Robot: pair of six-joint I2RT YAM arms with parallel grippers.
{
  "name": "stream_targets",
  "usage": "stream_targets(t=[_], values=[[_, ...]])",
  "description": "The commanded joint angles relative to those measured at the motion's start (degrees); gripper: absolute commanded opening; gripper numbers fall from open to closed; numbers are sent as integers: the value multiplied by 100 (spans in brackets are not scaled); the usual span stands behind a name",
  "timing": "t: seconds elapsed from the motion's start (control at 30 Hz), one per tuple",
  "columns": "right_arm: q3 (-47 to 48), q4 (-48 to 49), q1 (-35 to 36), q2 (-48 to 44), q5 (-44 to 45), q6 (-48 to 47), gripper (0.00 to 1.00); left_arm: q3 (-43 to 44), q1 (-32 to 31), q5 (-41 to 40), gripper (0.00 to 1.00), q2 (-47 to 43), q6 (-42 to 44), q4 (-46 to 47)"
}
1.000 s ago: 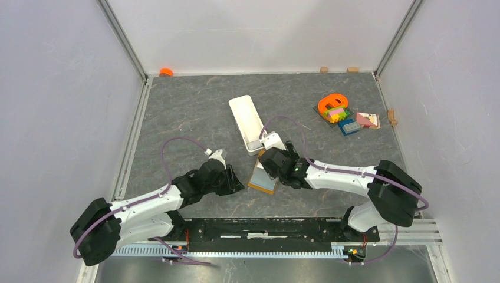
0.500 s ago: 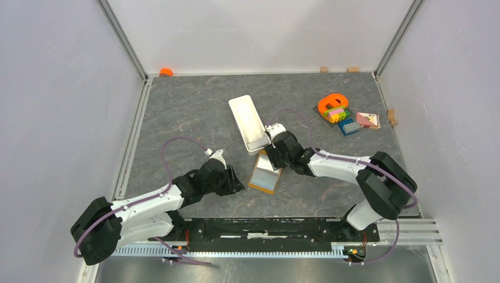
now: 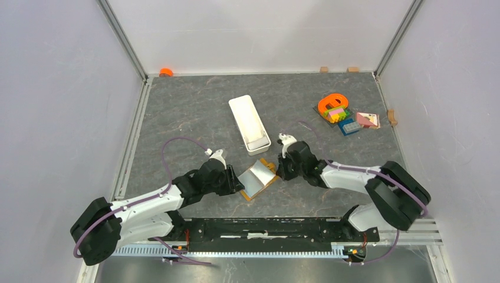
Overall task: Put the credit cards into the card holder
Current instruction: Adjust the card holder at the center of the board, then pick up the credit card from the storage box.
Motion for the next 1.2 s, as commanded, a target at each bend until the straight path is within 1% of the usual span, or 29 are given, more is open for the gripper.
stream_targets(t=[0.0, 0.07, 0.13, 0.23, 0.33, 0.43, 0.5, 0.53, 0.6, 0.7, 0.77, 0.8, 0.87, 0.93, 1.0, 1.1, 1.17], values=[[-965, 564, 107, -584, -512, 1229, 1, 28, 24, -34, 45, -6, 110, 176], [-1174, 705, 230, -785, -485, 1473, 2, 9, 24, -34, 45, 13, 97, 214], [-1194, 612, 306, -946, -414, 1528, 3, 14, 24, -28, 45, 20, 101, 221], [-1014, 188, 309, -1274, -31, 1324, 12, 43, 28, -32, 46, 31, 117, 226], [-498, -616, 300, -1587, 685, 888, 33, 71, 40, -31, 48, 31, 145, 177], [22, -1245, 300, -1755, 1112, 543, 50, 101, 64, -32, 50, -3, 192, 108], [265, -1321, 300, -1830, 1264, 260, 62, 168, 85, -138, 51, -45, 285, 7], [360, -1245, 301, -1848, 1275, 56, 67, 227, 100, -169, 54, -55, 344, -60], [553, -1122, 300, -1812, 1213, -300, 77, 490, 165, -121, 62, -57, 635, -331], [985, -1269, 285, -1663, 1376, -340, 81, 1178, 342, -111, 76, 13, 1229, -999], [1186, -1387, 244, -1612, 1544, -267, 84, 1761, 515, -80, 86, 187, 1805, -1357], [1245, -1403, 182, -1620, 1571, -267, 85, 2071, 583, 110, 90, 320, 2085, -1527], [1249, -1403, 73, -1693, 1597, -316, 87, 2897, 663, 177, 95, 797, 2721, -1833], [1182, -1396, -68, -1830, 1571, -397, 91, 3680, 682, 256, 99, 1376, 3424, -2086], [1054, -1357, -226, -2021, 1484, -492, 93, 4330, 683, 326, 100, 1983, 4033, -2192], [783, -1248, -494, -2402, 1231, -581, 97, 4957, 726, 473, 100, 2858, 4862, -2132], [600, -1162, -664, -2676, 1034, -647, 98, 5278, 782, 678, 100, 3379, 5233, -2148]])
